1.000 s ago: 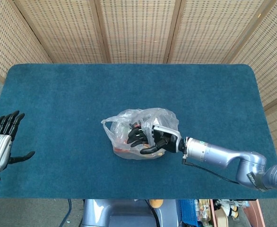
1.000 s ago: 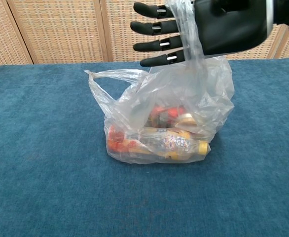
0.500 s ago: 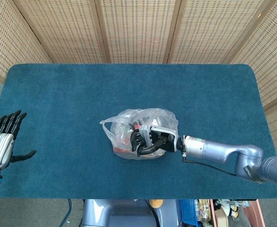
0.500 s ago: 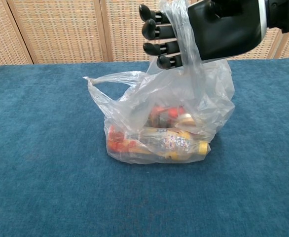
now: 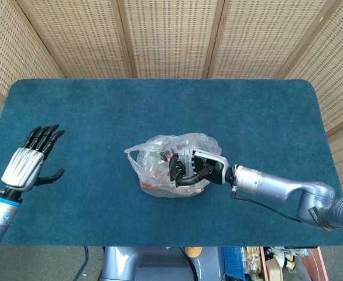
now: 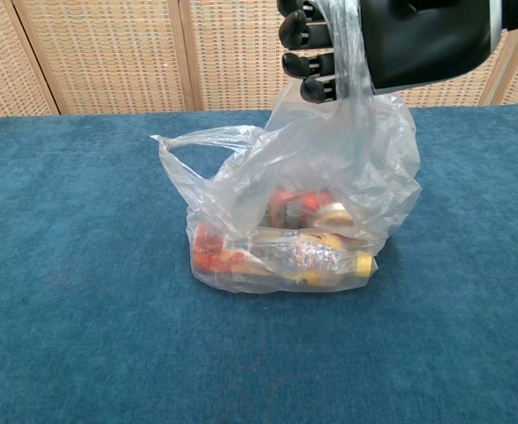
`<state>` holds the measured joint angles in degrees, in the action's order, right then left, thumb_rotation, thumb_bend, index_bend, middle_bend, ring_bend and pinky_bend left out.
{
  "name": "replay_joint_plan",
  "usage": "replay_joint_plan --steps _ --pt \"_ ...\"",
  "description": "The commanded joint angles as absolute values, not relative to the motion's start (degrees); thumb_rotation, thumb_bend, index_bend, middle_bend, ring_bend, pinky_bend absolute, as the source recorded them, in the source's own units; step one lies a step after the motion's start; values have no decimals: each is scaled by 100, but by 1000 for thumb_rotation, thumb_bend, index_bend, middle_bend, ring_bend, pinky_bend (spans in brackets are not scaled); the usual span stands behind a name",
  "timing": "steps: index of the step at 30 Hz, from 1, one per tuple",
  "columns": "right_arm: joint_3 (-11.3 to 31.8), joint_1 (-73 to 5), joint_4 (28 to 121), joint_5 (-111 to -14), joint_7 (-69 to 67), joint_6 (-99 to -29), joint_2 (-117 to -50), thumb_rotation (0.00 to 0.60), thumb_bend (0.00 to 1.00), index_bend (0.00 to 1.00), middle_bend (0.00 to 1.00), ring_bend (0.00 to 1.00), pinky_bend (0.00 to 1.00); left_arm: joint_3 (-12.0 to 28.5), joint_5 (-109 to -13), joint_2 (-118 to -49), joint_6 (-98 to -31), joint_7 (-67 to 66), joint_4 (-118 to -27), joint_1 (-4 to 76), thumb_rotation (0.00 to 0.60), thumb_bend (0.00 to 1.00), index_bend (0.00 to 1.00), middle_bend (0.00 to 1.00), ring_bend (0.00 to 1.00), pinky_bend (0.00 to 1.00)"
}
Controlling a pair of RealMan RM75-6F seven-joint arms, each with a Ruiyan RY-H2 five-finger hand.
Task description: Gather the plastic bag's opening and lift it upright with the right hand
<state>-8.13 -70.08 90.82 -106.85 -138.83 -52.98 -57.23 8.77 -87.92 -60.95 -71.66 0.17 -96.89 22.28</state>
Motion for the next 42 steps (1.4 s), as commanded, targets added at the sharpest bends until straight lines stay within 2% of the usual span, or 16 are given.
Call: replay_joint_plan --steps 1,4,11,19,32,42 --pt "-841 -6996 9117 -10634 -13856 -5350 -5688 600 0 486 568 450 465 818 -9767 -6636 -7022 777 -8490 2851 600 309 40 0 0 0" --pt "-869 -6993 9121 -10593 -13842 -5398 -5639 600 0 486 568 450 466 748 -10181 -6999 -7147 1028 -7761 3110 600 307 9 0 0 0" --pt "-920 -7006 9096 -10493 -13833 -5388 -5562 600 0 487 568 449 465 503 -10841 -7909 -7581 1600 -5990 3527 600 306 5 0 0 0" --pt "-973 -7009 9065 -10467 -13865 -5442 -5566 600 0 488 568 449 465 330 -11040 -9004 -8066 1969 -4438 3769 600 324 2 0 0 0" --pt "-1080 -6995 8890 -10491 -13977 -5557 -5581 600 26 488 568 449 465 478 -10557 -10547 -8070 2531 -2866 4219 600 336 87 0 0 0" --pt "-1150 -6994 8685 -10510 -14043 -5598 -5698 600 40 489 568 449 465 505 -10349 -11202 -7988 2613 -2178 4662 600 375 245 0 0 0"
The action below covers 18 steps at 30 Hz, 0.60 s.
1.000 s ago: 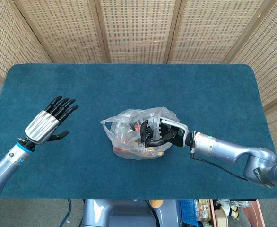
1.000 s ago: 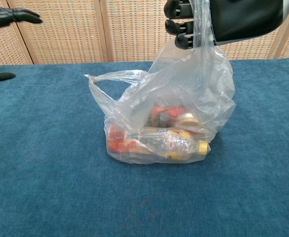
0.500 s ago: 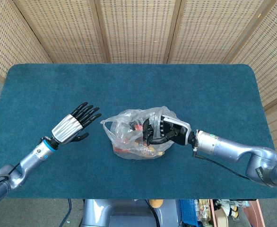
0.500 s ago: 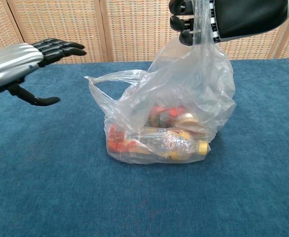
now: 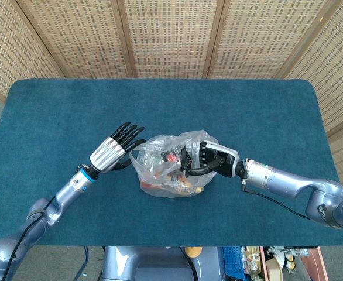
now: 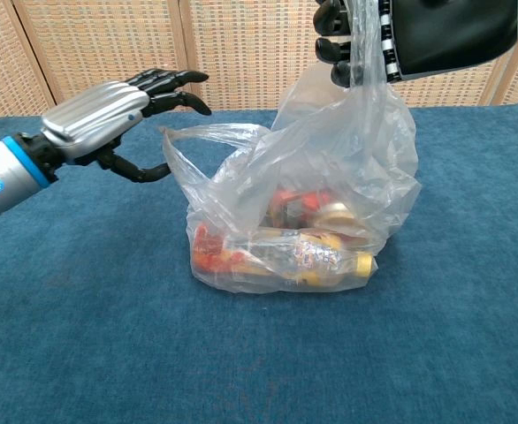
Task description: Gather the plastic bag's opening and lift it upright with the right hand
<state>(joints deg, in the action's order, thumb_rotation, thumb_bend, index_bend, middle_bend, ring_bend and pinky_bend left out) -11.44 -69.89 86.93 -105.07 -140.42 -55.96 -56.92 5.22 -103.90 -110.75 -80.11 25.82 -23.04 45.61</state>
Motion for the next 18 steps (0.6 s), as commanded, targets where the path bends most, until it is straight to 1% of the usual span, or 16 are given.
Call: replay_joint_plan --steps 1,6,13,18 --pt "-1153 -7000 8681 -10510 -14041 -5596 -5702 600 40 489 568 449 465 490 -10351 -11252 -8009 2623 -2137 4700 600 375 262 0 0 0" --pt "-1162 -7037 8695 -10515 -13996 -5581 -5689 600 48 489 568 449 466 400 -10388 -11435 -8118 2584 -1923 4875 600 377 395 0 0 1" --pt "-1187 -7080 8745 -10506 -13937 -5550 -5647 600 53 489 568 449 465 377 -10268 -11596 -8260 2696 -1802 4992 600 404 446 0 0 5" --pt "-1204 -7089 8775 -10496 -13905 -5551 -5639 600 55 491 568 448 465 558 -10009 -11743 -8488 2902 -1861 5030 600 408 515 0 0 6"
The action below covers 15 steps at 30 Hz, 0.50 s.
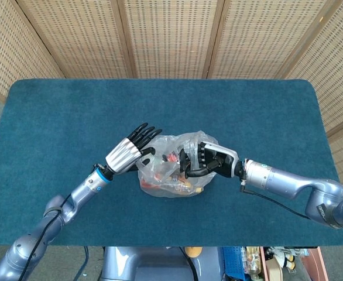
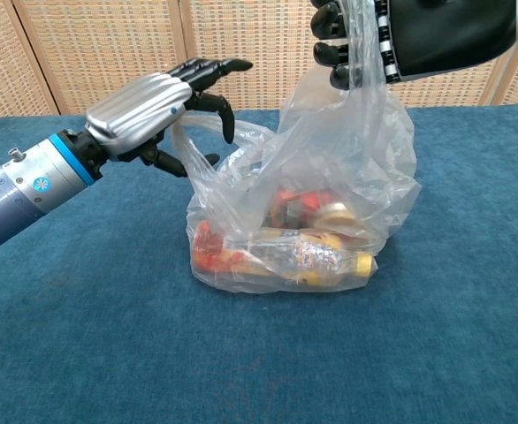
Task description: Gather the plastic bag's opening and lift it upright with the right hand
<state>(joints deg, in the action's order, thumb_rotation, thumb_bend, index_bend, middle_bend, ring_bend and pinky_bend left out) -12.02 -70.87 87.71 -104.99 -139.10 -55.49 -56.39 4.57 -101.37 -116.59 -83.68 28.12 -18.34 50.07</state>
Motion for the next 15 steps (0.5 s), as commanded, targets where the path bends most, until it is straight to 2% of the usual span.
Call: replay_joint_plan --steps 1,15 --pt "-1206 -7090 8778 -10493 -13900 -5551 -5641 600 55 492 568 448 465 607 -9949 -11778 -8524 2941 -1873 5040 600 409 529 0 0 6" --pt "-1244 -7110 8818 -10474 -13800 -5544 -5645 600 68 496 568 448 465 1285 -9155 -12121 -8878 3613 -2047 5305 600 412 553 0 0 6"
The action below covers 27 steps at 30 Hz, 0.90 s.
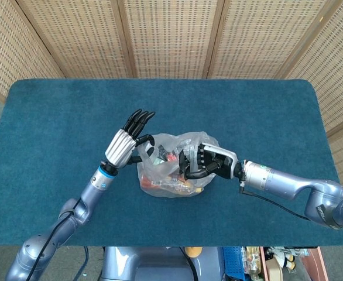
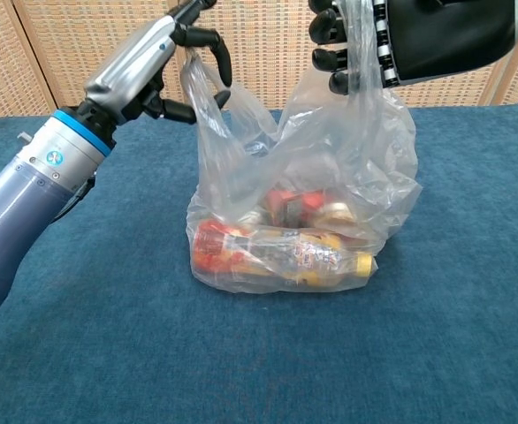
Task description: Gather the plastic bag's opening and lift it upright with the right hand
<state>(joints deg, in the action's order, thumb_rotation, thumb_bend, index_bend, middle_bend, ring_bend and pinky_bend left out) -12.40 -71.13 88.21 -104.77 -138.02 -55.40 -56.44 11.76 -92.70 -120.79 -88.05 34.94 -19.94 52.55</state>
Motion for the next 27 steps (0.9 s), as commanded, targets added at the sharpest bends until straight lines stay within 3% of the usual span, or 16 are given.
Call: replay_joint_plan --steps 1,11,14,18,20,27 --pt "-1249 -7107 8815 -10473 -13799 -5545 -5646 600 68 496 568 448 465 1324 -9111 -12128 -8896 3660 -2063 5319 600 411 553 0 0 5" --pt "-1286 -7087 8791 -10485 -13790 -5588 -5678 600 70 498 568 447 465 1711 -8687 -12153 -9029 4194 -2376 5404 600 393 463 0 0 15" --pt "-1290 -7094 8785 -10486 -13788 -5593 -5680 600 70 499 568 448 466 1822 -8576 -12120 -9020 4294 -2528 5459 600 345 355 0 0 14" --pt "-1290 -7104 8791 -10474 -13783 -5592 -5683 600 71 499 568 448 465 1922 -8482 -12050 -9016 4332 -2753 5530 600 270 88 0 0 12" --pt "-1292 -7106 8791 -10467 -13776 -5583 -5685 600 71 499 568 447 465 1958 -8453 -12020 -9018 4334 -2834 5550 600 232 23 0 0 10" --pt "-1294 -7111 8799 -10418 -13733 -5532 -5702 600 70 500 569 447 465 2133 -8339 -11849 -9013 4172 -3177 5693 600 159 0 0 0 1"
